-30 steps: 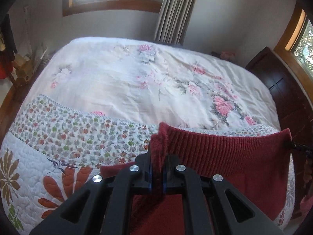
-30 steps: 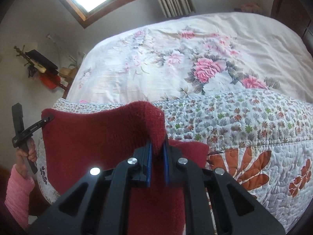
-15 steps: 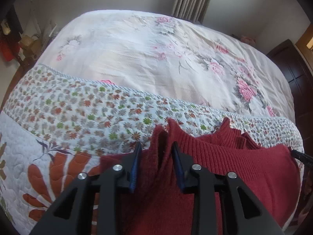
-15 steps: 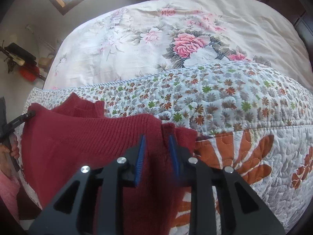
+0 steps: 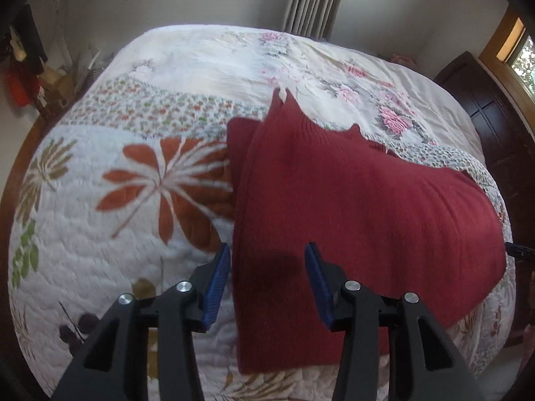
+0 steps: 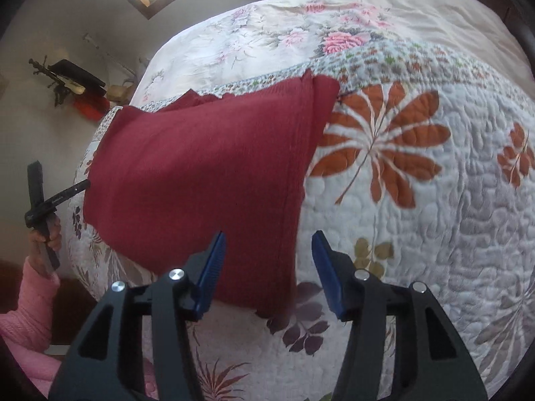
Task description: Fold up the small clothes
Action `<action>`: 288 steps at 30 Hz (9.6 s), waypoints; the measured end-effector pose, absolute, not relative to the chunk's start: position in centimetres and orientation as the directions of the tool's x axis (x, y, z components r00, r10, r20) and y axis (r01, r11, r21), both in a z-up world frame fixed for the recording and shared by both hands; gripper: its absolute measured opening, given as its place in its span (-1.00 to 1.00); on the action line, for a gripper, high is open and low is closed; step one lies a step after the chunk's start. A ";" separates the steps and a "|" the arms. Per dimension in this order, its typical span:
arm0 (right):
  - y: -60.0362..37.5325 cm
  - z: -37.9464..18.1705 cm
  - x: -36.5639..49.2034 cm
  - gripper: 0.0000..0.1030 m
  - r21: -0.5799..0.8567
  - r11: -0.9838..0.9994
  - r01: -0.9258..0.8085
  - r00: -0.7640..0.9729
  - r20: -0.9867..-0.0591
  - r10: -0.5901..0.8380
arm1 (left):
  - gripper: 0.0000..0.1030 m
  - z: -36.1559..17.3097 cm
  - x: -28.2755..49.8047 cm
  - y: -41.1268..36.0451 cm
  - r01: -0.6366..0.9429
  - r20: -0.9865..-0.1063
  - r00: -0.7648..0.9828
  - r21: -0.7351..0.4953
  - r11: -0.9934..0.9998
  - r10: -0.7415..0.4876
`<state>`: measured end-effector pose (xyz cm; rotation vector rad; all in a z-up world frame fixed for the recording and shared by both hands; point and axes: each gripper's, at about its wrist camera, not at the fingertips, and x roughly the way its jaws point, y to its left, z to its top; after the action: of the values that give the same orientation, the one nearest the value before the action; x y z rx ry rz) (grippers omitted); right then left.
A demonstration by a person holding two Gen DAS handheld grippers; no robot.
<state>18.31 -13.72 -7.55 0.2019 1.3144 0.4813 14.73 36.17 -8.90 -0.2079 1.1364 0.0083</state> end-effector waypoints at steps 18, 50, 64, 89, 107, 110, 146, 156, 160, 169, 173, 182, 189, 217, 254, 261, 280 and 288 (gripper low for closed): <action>-14.4 -10.1 16.7 -0.88 0.445 0.881 -0.164 0.139 -0.873 0.467 | -0.39 -12.1 13.1 35.5 -0.130 -0.925 0.361 -0.175 0.976 -0.118; -14.7 -7.2 22.2 -0.07 0.481 0.864 -0.149 0.203 -0.840 0.502 | -0.02 -5.7 16.2 30.1 -0.027 -0.863 0.495 -0.134 0.991 -0.103; -14.2 -12.2 24.8 -0.02 0.531 0.843 -0.087 0.099 -0.837 0.538 | 0.06 -11.6 19.5 28.0 -0.056 -0.916 0.373 -0.178 0.983 -0.145; -12.8 -11.6 24.3 -0.60 0.534 0.843 -0.065 0.131 -0.833 0.537 | 0.17 -12.5 20.0 28.7 -0.049 -0.916 0.359 -0.210 0.977 -0.178; 2.3 0.9 27.0 -0.65 0.573 0.757 -0.314 0.070 -0.781 0.621 | 0.15 -6.5 16.9 32.3 -0.035 -0.864 0.456 -0.257 0.966 -0.213; 6.8 0.7 27.0 -0.65 0.562 0.742 -0.366 0.023 -0.791 0.611 | 0.15 -6.7 16.2 33.4 -0.052 -0.864 0.454 -0.269 0.962 -0.217; 0.6 -7.1 24.6 -0.20 0.471 0.865 -0.170 0.061 -0.871 0.487 | 0.37 -10.3 19.9 29.3 -0.101 -0.812 0.287 -0.553 0.827 -0.508; 0.7 -6.9 22.8 -0.20 0.519 0.828 -0.210 0.063 -0.838 0.541 | 0.33 -11.1 21.5 28.5 -0.147 -0.740 0.299 -0.660 0.737 -0.602; 1.6 -6.8 22.6 -0.20 0.515 0.827 -0.225 0.055 -0.841 0.539 | 0.33 -11.2 22.4 27.7 -0.150 -0.727 0.296 -0.676 0.721 -0.620; 1.5 -6.9 22.4 -0.20 0.518 0.826 -0.224 0.054 -0.839 0.541 | -0.32 -10.5 24.3 25.4 -0.134 -0.775 0.275 -0.618 0.775 -0.570; 1.2 -6.9 22.2 -0.20 0.526 0.823 -0.214 0.056 -0.834 0.548 | -0.66 -9.7 24.5 24.9 -0.115 -0.780 0.300 -0.601 0.791 -0.549; -0.7 -6.1 21.2 -0.14 0.548 0.816 -0.186 0.082 -0.819 0.568 | -0.72 -6.2 23.4 26.9 -0.045 -0.717 0.398 -0.638 0.769 -0.572; -0.4 -5.8 20.7 -0.13 0.553 0.808 -0.201 0.080 -0.813 0.576 | -0.72 -3.1 22.6 31.6 -0.033 -0.702 0.443 -0.634 0.773 -0.557; 7.3 -5.3 19.4 -0.10 0.543 0.773 -0.328 -0.001 -0.818 0.575 | -0.37 -9.6 19.6 43.3 -0.219 -0.846 0.380 -0.475 0.852 -0.374; 12.7 -7.1 16.8 -0.40 0.630 0.725 -0.281 -0.099 -0.770 0.630 | -0.80 -10.3 12.8 40.8 -0.144 -0.885 0.351 -0.374 0.916 -0.306; 13.5 -7.1 14.9 -0.62 0.508 0.778 -0.370 -0.057 -0.848 0.527 | -0.62 -10.4 12.5 40.3 -0.114 -0.885 0.350 -0.366 0.924 -0.307; 11.8 -3.2 19.0 -0.04 0.392 0.827 -0.403 0.080 -0.885 0.459 | 0.14 -5.9 14.1 44.4 -0.091 -0.850 0.426 -0.380 0.921 -0.309; 14.6 -3.5 20.9 -0.06 0.319 0.857 -0.405 0.119 -0.911 0.396 | 0.14 -6.7 22.8 42.5 -0.123 -0.872 0.407 -0.349 0.929 -0.273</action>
<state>20.86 14.61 -3.55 -0.0086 1.3285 0.5853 22.83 42.51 -6.69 -0.3888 1.1560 -0.0976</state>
